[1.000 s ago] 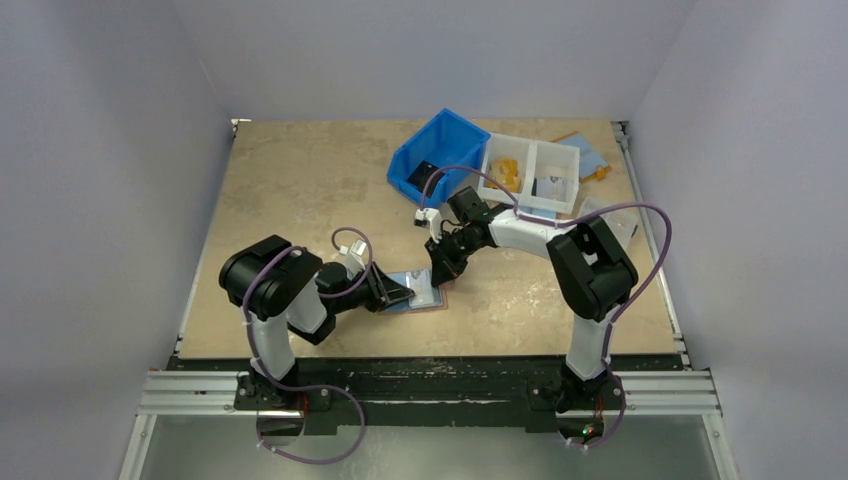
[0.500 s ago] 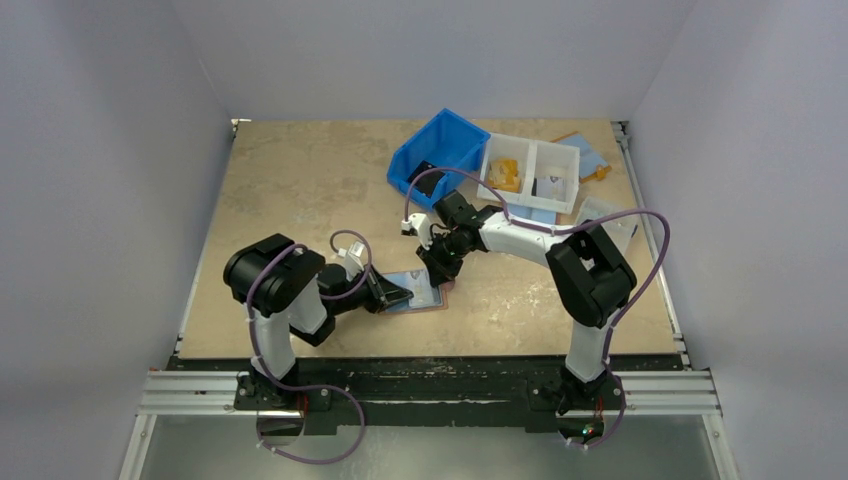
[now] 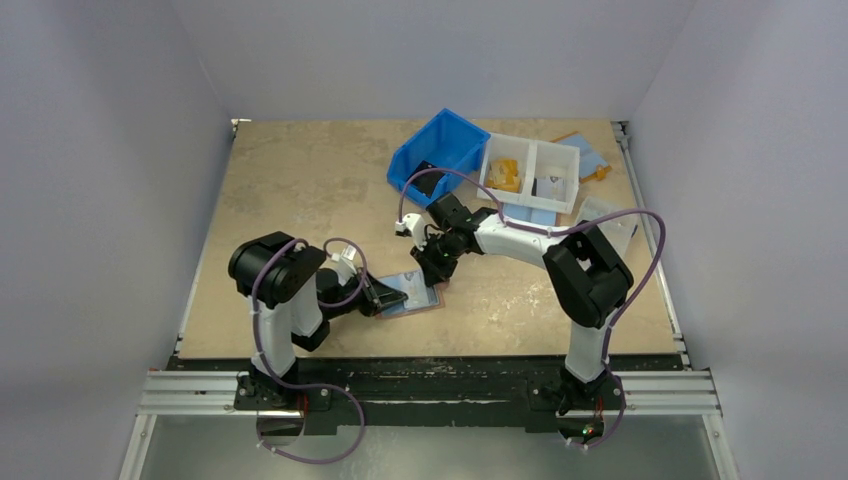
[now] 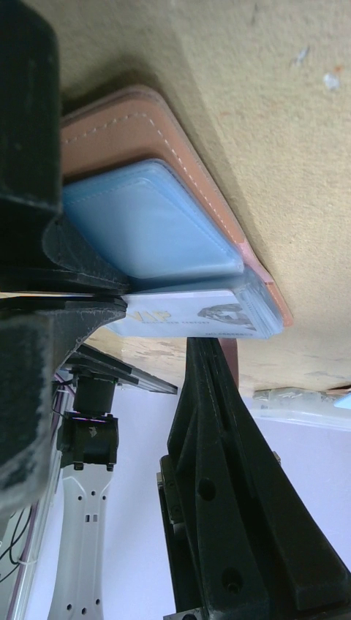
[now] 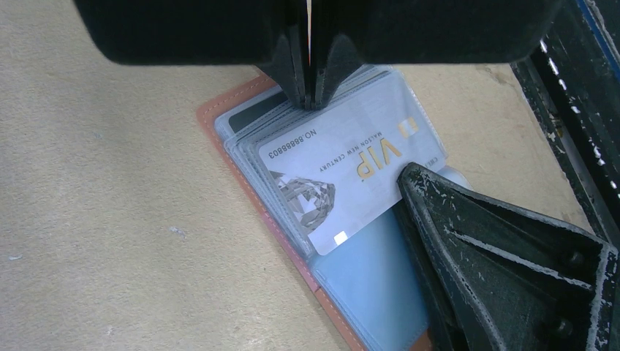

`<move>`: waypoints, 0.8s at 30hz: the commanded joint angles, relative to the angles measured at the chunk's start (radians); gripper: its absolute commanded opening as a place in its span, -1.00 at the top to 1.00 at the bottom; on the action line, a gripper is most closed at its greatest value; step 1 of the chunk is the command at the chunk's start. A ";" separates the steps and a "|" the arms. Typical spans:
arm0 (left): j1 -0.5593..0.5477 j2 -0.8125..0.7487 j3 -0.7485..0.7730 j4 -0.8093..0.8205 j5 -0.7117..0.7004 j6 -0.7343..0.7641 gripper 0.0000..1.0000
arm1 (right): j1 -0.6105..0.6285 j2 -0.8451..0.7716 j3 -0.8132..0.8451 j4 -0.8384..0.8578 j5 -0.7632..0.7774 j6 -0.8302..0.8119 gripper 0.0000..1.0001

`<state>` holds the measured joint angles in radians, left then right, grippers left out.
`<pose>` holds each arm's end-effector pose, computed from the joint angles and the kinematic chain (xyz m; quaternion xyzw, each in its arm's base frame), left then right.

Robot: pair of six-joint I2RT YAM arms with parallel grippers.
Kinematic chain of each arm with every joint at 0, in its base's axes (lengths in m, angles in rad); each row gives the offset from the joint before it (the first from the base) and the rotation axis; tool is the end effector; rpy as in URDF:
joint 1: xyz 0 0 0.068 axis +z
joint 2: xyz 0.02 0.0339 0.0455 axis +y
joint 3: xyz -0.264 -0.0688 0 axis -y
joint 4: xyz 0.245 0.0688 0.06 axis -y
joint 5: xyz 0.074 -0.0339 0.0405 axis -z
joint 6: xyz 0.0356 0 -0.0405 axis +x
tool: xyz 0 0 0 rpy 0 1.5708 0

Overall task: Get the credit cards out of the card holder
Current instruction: Remove the credit card from the card holder.

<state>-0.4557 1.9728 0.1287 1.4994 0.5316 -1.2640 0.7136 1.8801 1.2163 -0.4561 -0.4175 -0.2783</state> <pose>0.1837 -0.1101 0.0690 -0.1714 0.7850 -0.5609 0.1995 0.2754 0.2575 0.1654 -0.4945 0.8166 0.2444 0.1699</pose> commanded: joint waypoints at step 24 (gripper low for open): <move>0.023 -0.398 0.018 -0.578 -0.015 0.176 0.90 | -0.003 0.093 -0.061 0.008 0.149 -0.067 0.79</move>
<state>-0.4450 1.5967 0.1555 0.9604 0.4896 -1.1320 0.7200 1.8862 1.2121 -0.4129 -0.4362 -0.2878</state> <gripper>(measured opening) 0.043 0.104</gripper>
